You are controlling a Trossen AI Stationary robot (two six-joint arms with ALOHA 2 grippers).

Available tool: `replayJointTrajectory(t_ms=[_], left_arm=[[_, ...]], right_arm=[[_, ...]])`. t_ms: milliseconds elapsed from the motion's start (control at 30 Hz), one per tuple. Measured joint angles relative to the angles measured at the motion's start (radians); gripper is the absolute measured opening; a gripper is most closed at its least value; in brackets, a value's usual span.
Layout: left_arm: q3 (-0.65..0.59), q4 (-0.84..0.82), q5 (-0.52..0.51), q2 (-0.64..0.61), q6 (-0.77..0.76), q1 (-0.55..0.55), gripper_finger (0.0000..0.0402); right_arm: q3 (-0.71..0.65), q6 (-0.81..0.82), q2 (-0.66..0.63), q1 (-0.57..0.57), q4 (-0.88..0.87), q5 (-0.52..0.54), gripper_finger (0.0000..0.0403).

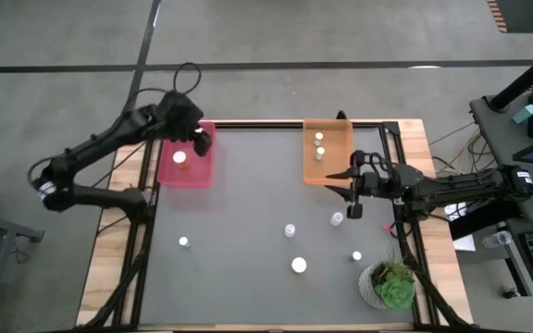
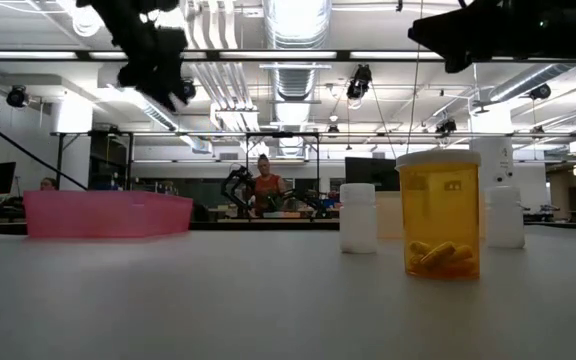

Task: Pick and place medicine bottles into bin by pill shape (circle, oval)
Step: Put the right white tablet bottle into the orange bin

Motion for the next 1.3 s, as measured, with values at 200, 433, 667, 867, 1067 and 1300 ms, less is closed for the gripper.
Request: replayJointTrajectory(t_ms=[200,433,667,867,1067,1300], left_arm=[[-0.131,0.308,0.002,-0.122,0.008,-0.212,0.0226],[-0.307,0.609,0.002,-0.199,0.008,-0.354,0.0226],[-0.417,0.815,0.001,-0.209,0.01,-0.376,0.0226],[-0.428,0.844,0.0,-0.189,0.067,-0.375,0.0226],[-0.427,0.853,-0.001,-0.168,0.115,-0.375,0.0226],[-0.426,0.904,-0.001,-0.156,0.167,-0.375,0.0226]], right_arm=[[0.0,0.153,0.0,0.002,-0.014,-0.001,0.0109],[0.018,0.257,0.0,0.002,-0.067,-0.002,0.0109],[0.205,0.413,0.022,0.002,-0.455,-0.003,0.0109],[0.391,0.616,0.125,0.029,-0.799,-0.004,0.0109],[0.577,0.83,0.283,0.083,-1.144,-0.008,0.0109],[0.765,1.121,0.484,0.105,-1.605,-0.013,0.0109]])
